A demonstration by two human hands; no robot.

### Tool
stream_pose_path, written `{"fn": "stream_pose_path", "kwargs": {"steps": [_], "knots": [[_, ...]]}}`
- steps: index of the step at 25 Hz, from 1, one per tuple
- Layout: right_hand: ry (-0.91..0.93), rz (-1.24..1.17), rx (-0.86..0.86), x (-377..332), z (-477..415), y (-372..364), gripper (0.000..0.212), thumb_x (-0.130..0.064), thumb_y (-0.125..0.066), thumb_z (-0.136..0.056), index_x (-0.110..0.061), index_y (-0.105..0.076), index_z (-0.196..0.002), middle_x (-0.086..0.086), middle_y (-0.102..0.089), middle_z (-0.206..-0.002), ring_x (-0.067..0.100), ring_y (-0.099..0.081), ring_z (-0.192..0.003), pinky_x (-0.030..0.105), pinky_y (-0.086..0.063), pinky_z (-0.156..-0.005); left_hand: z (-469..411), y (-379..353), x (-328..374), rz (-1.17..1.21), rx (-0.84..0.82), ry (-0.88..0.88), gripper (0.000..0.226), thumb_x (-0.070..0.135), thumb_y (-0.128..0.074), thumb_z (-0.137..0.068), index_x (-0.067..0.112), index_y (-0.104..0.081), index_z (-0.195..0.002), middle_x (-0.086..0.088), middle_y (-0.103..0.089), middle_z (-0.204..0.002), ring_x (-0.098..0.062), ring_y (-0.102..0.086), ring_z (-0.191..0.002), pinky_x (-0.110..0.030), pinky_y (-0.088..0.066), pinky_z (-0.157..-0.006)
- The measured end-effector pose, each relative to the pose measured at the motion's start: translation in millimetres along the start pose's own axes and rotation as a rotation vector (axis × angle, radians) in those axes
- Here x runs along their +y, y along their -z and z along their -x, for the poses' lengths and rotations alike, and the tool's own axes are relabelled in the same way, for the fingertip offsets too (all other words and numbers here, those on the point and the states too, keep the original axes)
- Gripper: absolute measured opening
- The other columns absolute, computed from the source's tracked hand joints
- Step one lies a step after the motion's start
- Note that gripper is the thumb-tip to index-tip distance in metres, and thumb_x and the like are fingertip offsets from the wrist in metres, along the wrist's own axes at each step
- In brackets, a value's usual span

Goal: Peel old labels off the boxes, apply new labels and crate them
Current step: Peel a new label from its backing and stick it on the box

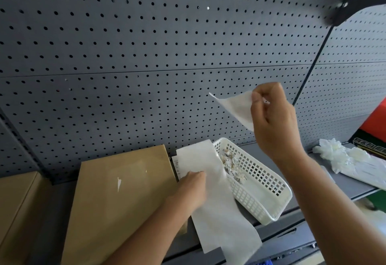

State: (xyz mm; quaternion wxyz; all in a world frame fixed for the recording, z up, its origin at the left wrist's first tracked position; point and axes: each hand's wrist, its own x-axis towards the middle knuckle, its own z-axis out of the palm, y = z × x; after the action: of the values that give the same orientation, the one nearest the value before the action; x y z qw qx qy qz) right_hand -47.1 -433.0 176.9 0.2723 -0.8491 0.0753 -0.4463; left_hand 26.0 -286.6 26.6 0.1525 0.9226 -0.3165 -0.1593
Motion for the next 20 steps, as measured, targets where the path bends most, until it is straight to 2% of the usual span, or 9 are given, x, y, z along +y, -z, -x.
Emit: {"fn": "stream_pose_path", "kwargs": {"steps": [2, 4, 6, 8, 11, 15, 16, 18, 20], "knots": [[0.077, 0.022, -0.089, 2, 14, -1, 0.006, -0.016, -0.048, -0.101, -0.021, -0.048, -0.098, 0.007, -0.064, -0.074, 0.021, -0.059, -0.063, 0.035, -0.047, -0.057, 2, 13, -4, 0.093, 0.11, -0.041, 0.019, 0.02, -0.048, -0.1, 0.008, -0.062, -0.104, -0.012, -0.066, -0.093, -0.026, -0.065, -0.081, -0.038, -0.052, -0.073], [0.142, -0.003, -0.18, 3, 34, -10, 0.004, -0.022, -0.046, -0.1, -0.022, -0.05, -0.101, -0.006, -0.066, -0.085, 0.02, -0.064, -0.071, 0.041, -0.052, -0.059, 11, 34, -7, 0.306, 0.256, -0.043, 0.032, 0.035, -0.048, -0.104, 0.012, -0.071, -0.103, -0.01, -0.071, -0.086, -0.019, -0.064, -0.074, -0.035, -0.053, -0.073], [0.218, -0.041, -0.268, 0, 52, -25, 0.015, -0.03, -0.042, -0.1, -0.022, -0.053, -0.104, -0.013, -0.064, -0.096, 0.015, -0.065, -0.075, 0.041, -0.054, -0.062, 25, 60, -8, 0.88, 0.278, 0.027, 0.048, 0.044, -0.043, -0.105, 0.007, -0.074, -0.099, -0.012, -0.073, -0.087, -0.018, -0.068, -0.076, -0.035, -0.057, -0.075], [0.302, -0.041, -0.358, -6, 68, -40, 0.022, -0.033, -0.04, -0.101, -0.019, -0.057, -0.103, -0.011, -0.064, -0.094, 0.01, -0.058, -0.066, 0.037, -0.052, -0.057, 41, 79, -14, 1.347, 0.155, 0.057, 0.059, 0.051, -0.038, -0.104, 0.005, -0.075, -0.103, -0.014, -0.076, -0.094, -0.023, -0.072, -0.082, -0.037, -0.06, -0.081], [0.407, -0.043, -0.494, -16, 82, -62, 0.018, -0.027, -0.047, -0.102, -0.015, -0.061, -0.103, -0.007, -0.063, -0.1, 0.012, -0.062, -0.078, 0.036, -0.053, -0.06, 60, 85, -30, 1.357, 0.164, -0.007, 0.045, 0.047, -0.045, -0.103, 0.014, -0.074, -0.114, -0.008, -0.076, -0.107, -0.026, -0.072, -0.097, -0.038, -0.057, -0.087], [0.367, -0.199, -0.706, -27, 87, -76, 0.028, -0.043, -0.054, -0.098, -0.023, -0.066, -0.112, -0.018, -0.057, -0.126, -0.001, -0.054, -0.119, 0.023, -0.049, -0.093, 79, 81, -64, 1.328, 0.41, 0.096, 0.021, 0.028, -0.059, -0.1, 0.017, -0.075, -0.107, -0.004, -0.077, -0.101, -0.022, -0.073, -0.09, -0.034, -0.053, -0.076], [0.313, -0.243, -0.719, -30, 86, -78, 0.031, -0.048, -0.055, -0.095, -0.027, -0.065, -0.116, -0.02, -0.053, -0.13, -0.004, -0.048, -0.126, 0.018, -0.045, -0.098, 83, 81, -72, 1.341, 0.448, 0.133, 0.019, 0.027, -0.059, -0.099, 0.018, -0.075, -0.107, -0.003, -0.077, -0.101, -0.021, -0.074, -0.091, -0.038, -0.055, -0.078], [0.126, -0.306, -0.623, -37, 86, -88, 0.033, -0.05, -0.057, -0.092, -0.033, -0.062, -0.12, -0.022, -0.052, -0.129, -0.004, -0.048, -0.125, 0.014, -0.046, -0.093, 93, 82, -91, 1.351, 0.483, 0.21, 0.018, 0.027, -0.06, -0.1, 0.018, -0.074, -0.106, -0.003, -0.078, -0.101, -0.023, -0.074, -0.094, -0.048, -0.057, -0.088], [-0.26, -0.407, -0.582, -45, 82, -105, 0.033, -0.045, -0.059, -0.092, -0.034, -0.056, -0.123, -0.02, -0.058, -0.12, -0.004, -0.057, -0.111, 0.015, -0.05, -0.082, 104, 83, -103, 1.318, 0.475, 0.26, 0.019, 0.028, -0.059, -0.1, 0.017, -0.074, -0.103, -0.002, -0.078, -0.099, -0.023, -0.074, -0.095, -0.049, -0.055, -0.089]]}}
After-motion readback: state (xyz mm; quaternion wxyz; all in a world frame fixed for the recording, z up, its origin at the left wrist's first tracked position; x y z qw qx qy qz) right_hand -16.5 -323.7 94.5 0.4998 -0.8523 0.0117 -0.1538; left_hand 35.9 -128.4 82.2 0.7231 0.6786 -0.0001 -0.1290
